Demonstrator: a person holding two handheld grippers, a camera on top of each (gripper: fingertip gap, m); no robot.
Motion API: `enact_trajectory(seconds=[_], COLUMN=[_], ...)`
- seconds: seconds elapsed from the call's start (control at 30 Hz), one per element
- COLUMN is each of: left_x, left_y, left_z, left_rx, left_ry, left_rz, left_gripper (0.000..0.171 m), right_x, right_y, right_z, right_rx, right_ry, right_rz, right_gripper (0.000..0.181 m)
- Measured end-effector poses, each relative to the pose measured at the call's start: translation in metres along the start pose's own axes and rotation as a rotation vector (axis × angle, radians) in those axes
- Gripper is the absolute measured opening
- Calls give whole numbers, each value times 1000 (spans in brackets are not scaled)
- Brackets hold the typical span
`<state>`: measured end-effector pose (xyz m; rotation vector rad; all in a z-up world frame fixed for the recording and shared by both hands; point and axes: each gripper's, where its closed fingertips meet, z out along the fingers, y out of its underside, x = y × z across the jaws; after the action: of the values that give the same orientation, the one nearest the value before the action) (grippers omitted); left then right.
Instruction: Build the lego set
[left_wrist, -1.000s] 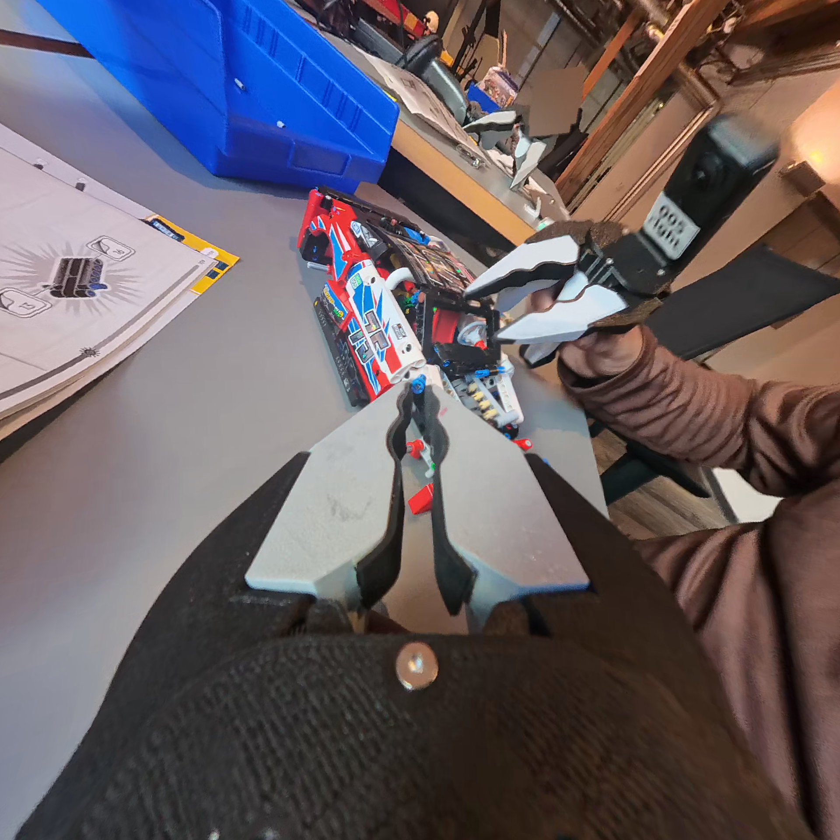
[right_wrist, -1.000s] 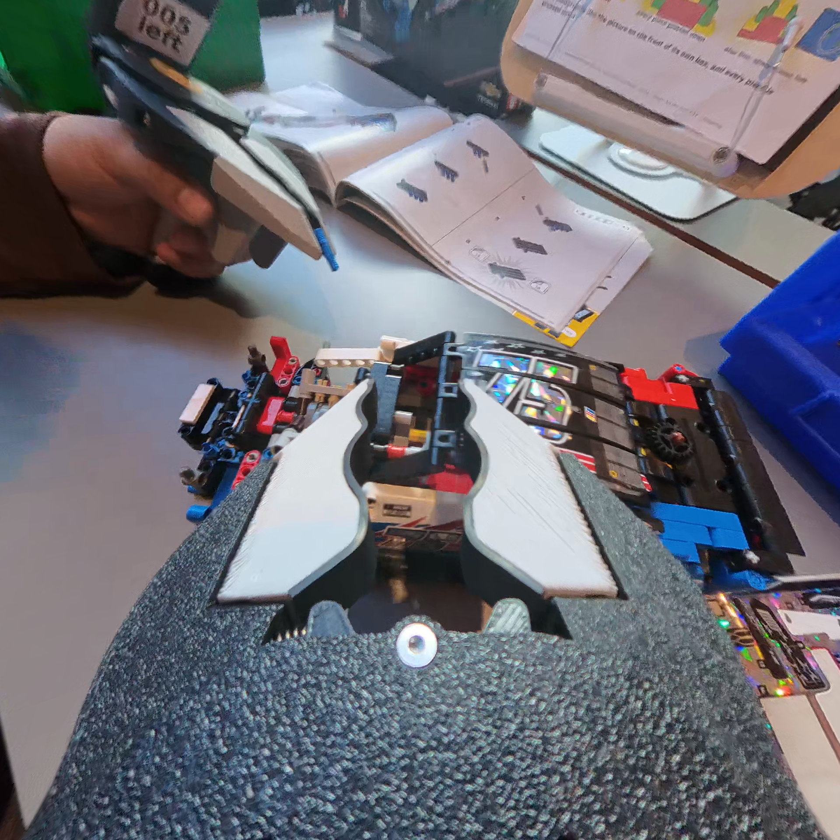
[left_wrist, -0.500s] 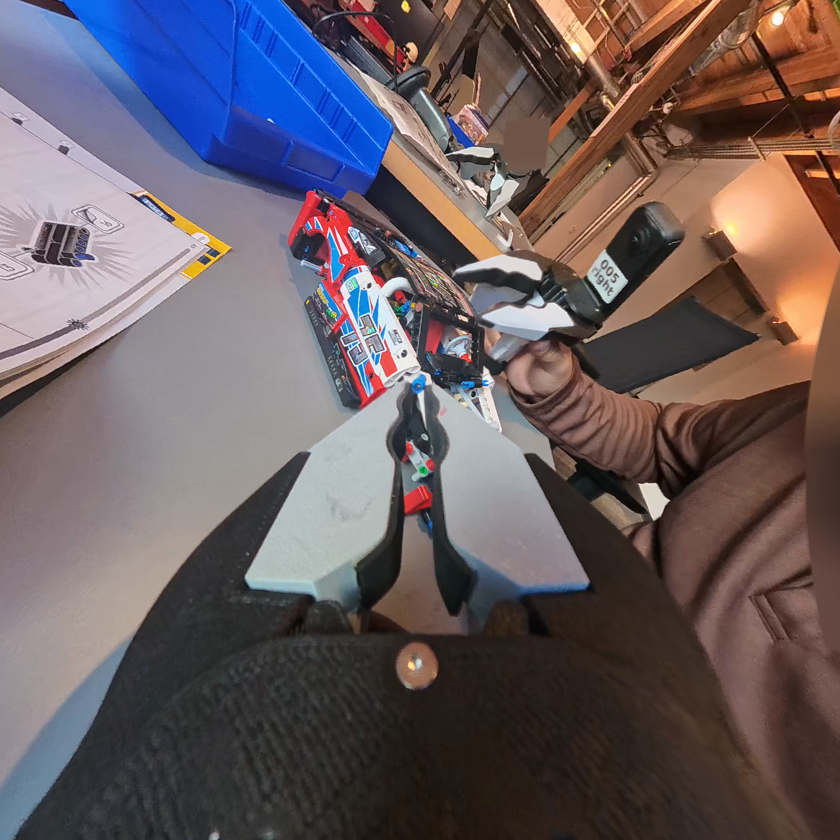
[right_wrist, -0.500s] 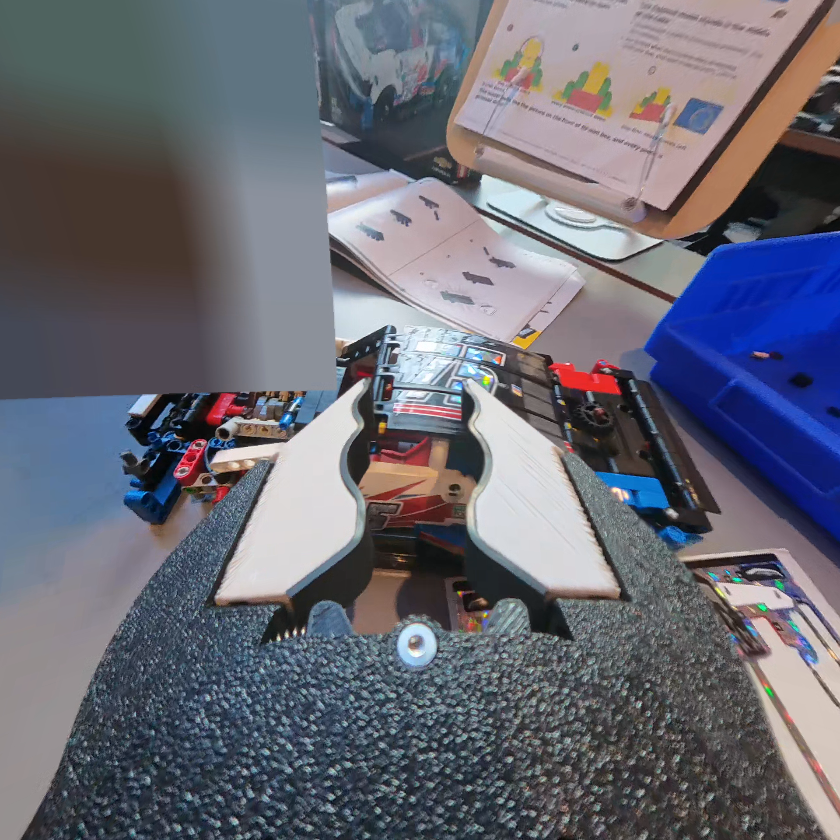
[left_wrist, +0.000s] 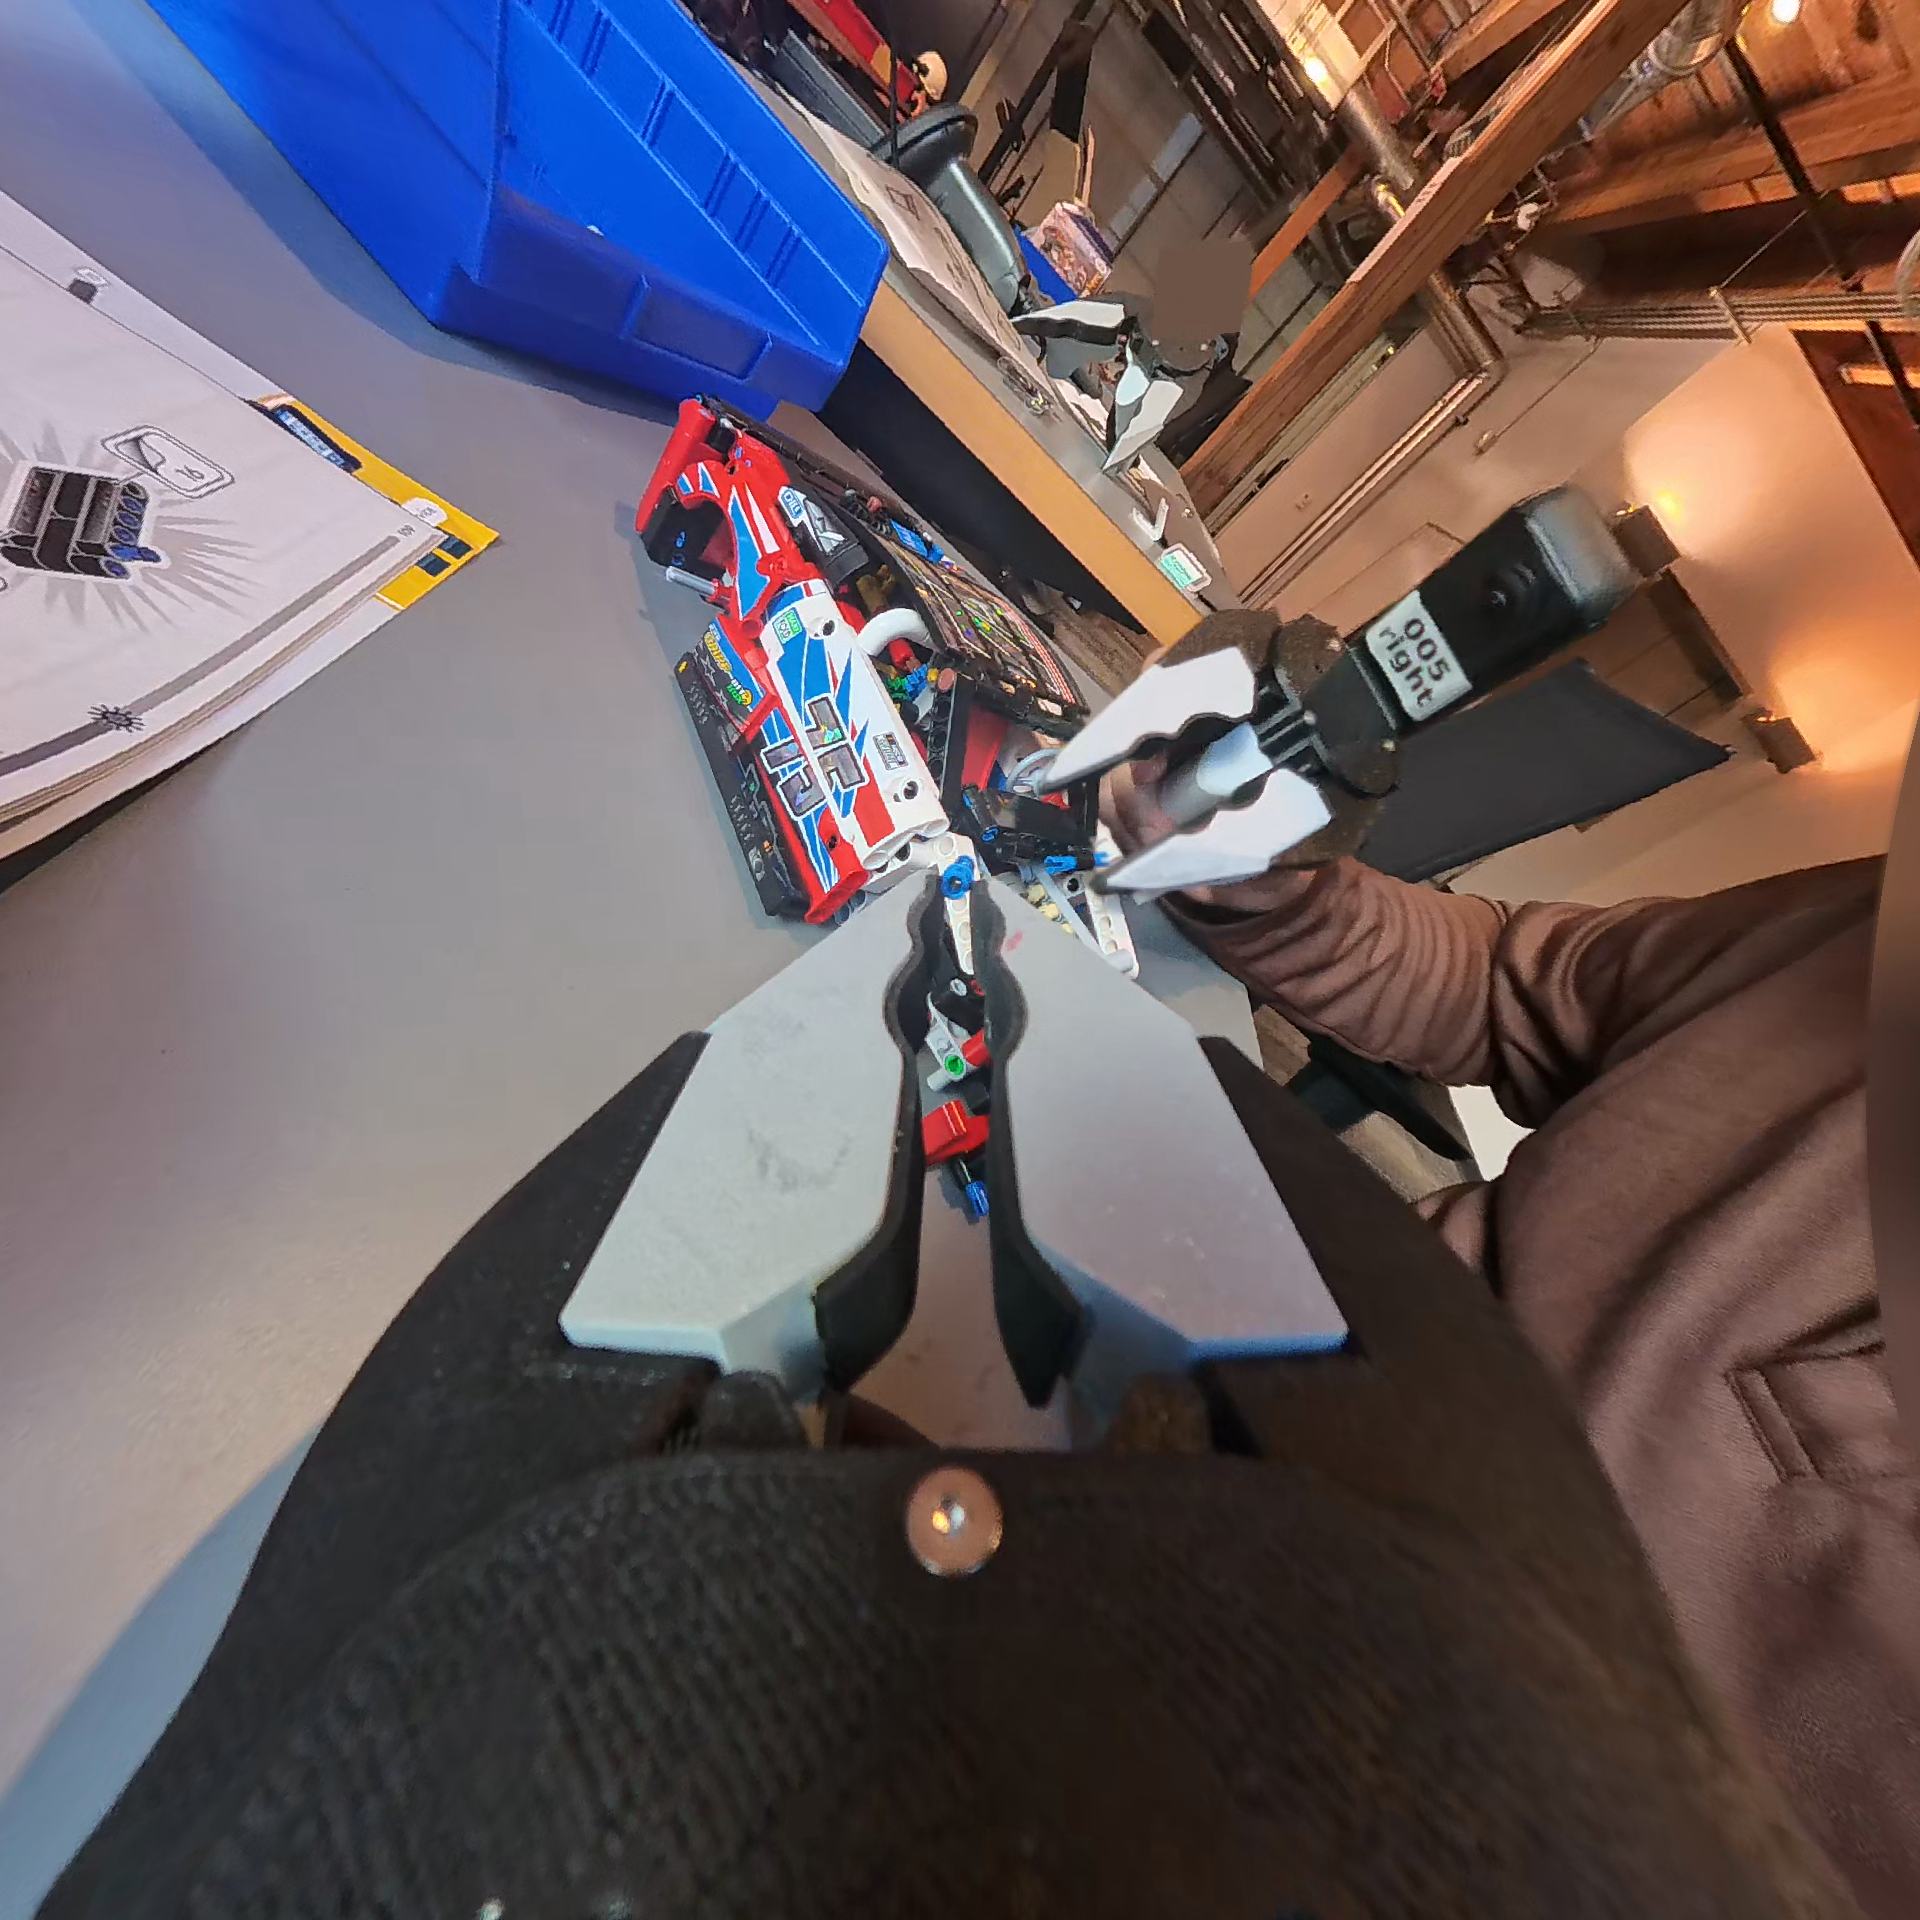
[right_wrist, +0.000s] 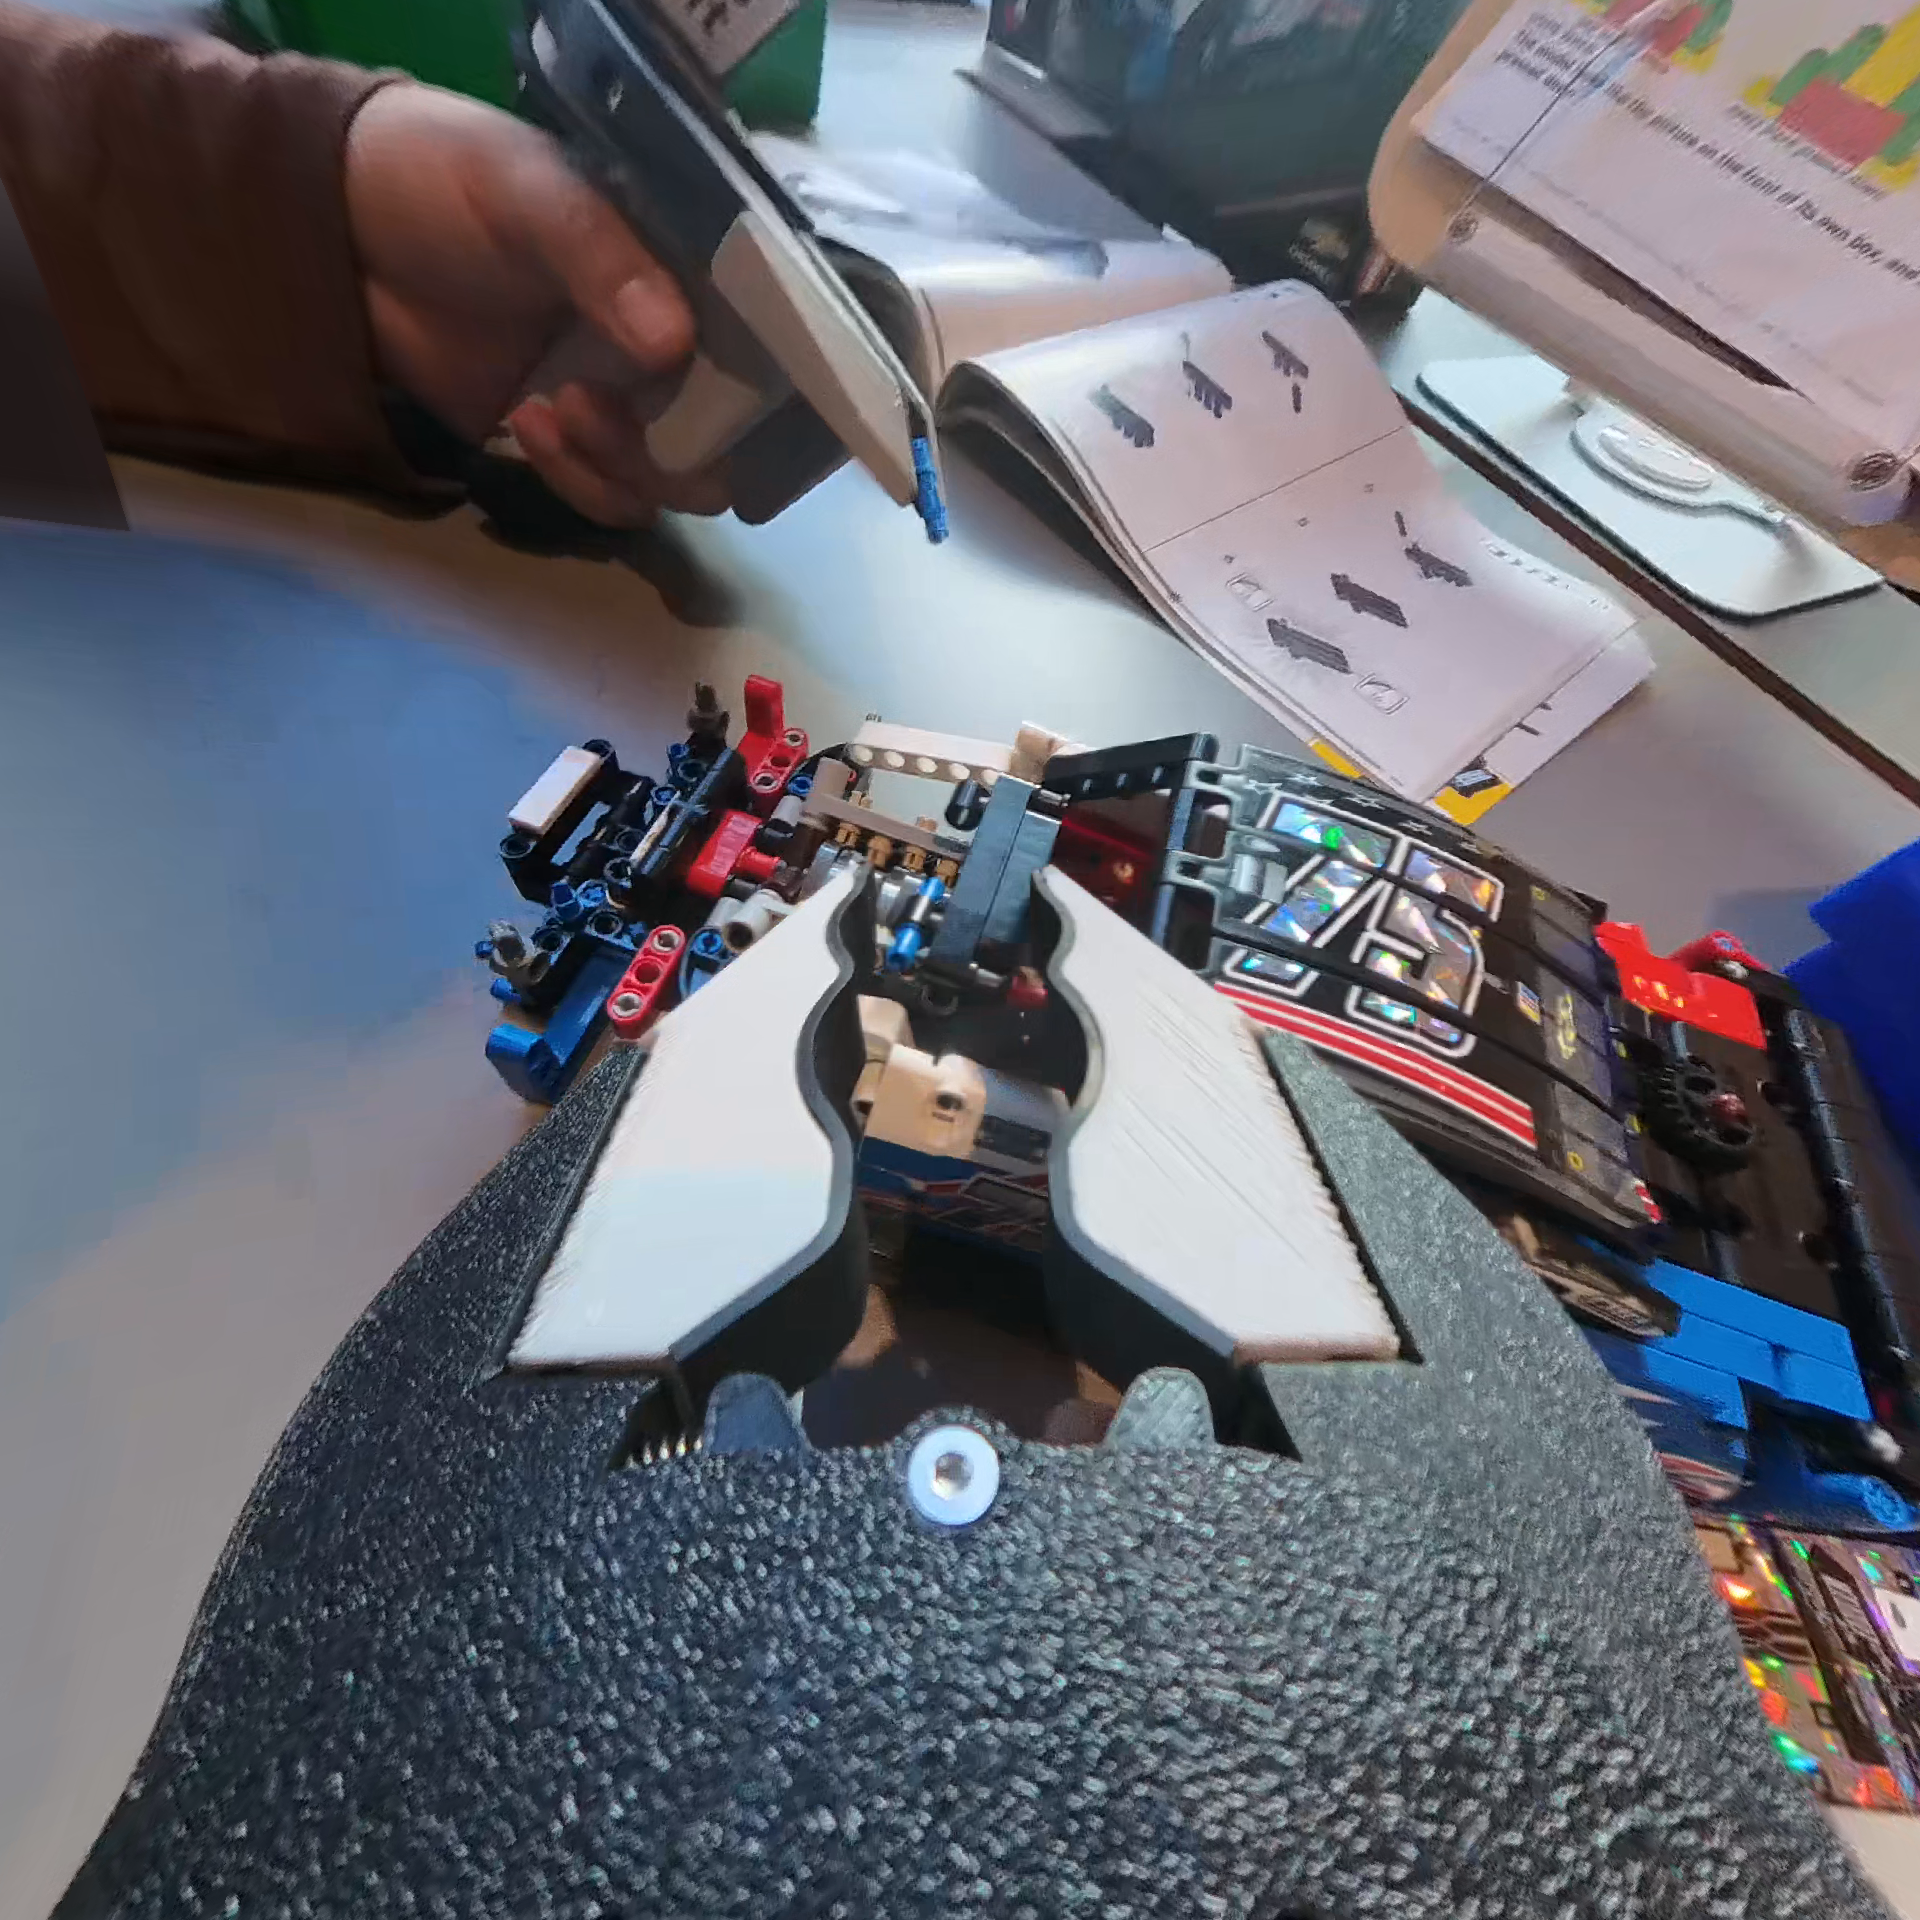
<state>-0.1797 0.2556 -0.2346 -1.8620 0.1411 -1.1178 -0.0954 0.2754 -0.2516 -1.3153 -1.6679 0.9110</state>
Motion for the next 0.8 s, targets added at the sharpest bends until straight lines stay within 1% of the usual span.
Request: enact_trajectory(seconds=[0.17, 0.37, 0.63, 0.7, 0.8], left_x=[1, 2, 20, 22, 29], left_y=[0, 1, 12, 13, 9], left_z=[2, 3, 14, 16, 15], left_rx=[1, 6, -34, -38, -5], left_ry=[-6, -9, 67, 73, 115], left_rz=[6, 7, -16, -8, 8], left_gripper=[2, 2, 2, 2, 2], right_x=[-1, -4, -10, -8, -11], right_y=[2, 4, 8, 6, -9], right_z=[3, -1, -10, -10, -8], right_rx=[-28, -46, -95, -101, -79], right_ry=[30, -24, -40, -25, 3], right_rz=[-29, -100, -232, -221, -218], right_gripper=[27, 22, 19, 15, 18])
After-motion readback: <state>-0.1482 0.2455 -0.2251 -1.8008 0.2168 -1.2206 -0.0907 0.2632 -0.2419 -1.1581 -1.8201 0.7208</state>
